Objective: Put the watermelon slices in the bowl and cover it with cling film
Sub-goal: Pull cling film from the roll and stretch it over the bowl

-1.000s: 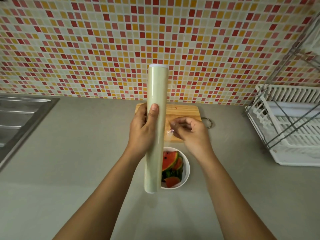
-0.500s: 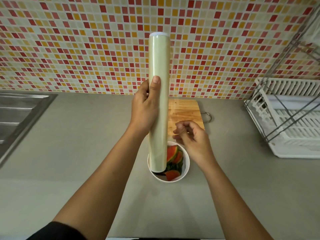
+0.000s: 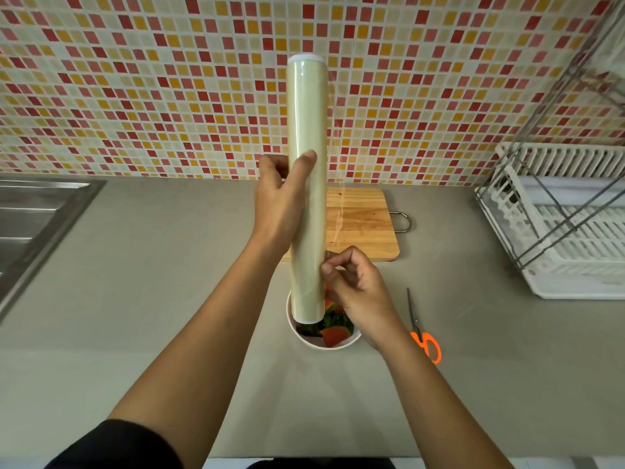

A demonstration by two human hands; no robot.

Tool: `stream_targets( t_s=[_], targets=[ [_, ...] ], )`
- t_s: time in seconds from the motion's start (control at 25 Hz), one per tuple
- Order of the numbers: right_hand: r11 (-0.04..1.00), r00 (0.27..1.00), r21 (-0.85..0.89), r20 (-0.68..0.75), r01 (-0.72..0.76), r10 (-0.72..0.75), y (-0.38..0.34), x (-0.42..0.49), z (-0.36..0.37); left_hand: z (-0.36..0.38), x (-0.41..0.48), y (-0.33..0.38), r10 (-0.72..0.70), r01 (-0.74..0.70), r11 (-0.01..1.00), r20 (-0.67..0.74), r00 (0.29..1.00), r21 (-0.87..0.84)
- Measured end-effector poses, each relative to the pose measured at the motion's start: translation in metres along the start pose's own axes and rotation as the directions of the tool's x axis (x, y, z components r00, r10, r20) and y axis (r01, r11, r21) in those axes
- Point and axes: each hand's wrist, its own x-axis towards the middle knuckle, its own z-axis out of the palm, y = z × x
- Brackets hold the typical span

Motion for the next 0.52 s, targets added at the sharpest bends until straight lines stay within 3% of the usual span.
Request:
stream_targets(
  t_s=[0.12, 0.24, 0.52],
  targets=[
    [0.999, 0.997, -0.001, -0.064, 0.04, -0.04, 0.0, 0.001, 0.002, -0.006, -0.001, 0.0, 0.034, -0.034, 0.999, 0.103, 0.994, -0.004],
    [0.997, 0.991, -0.019, -0.111, 0.079, -0.081, -0.002, 0.003, 0.005, -0.005, -0.011, -0.008, 0.059, -0.075, 0.992, 0.151, 0.987, 0.099],
    [0.962, 0.932, -0.23, -0.295, 0.145, -0.211, -0.011, 0.007, -0.001, -0.001, -0.013, -0.015, 0.068, -0.067, 0.997, -0.004, 0.998, 0.043]
  ],
)
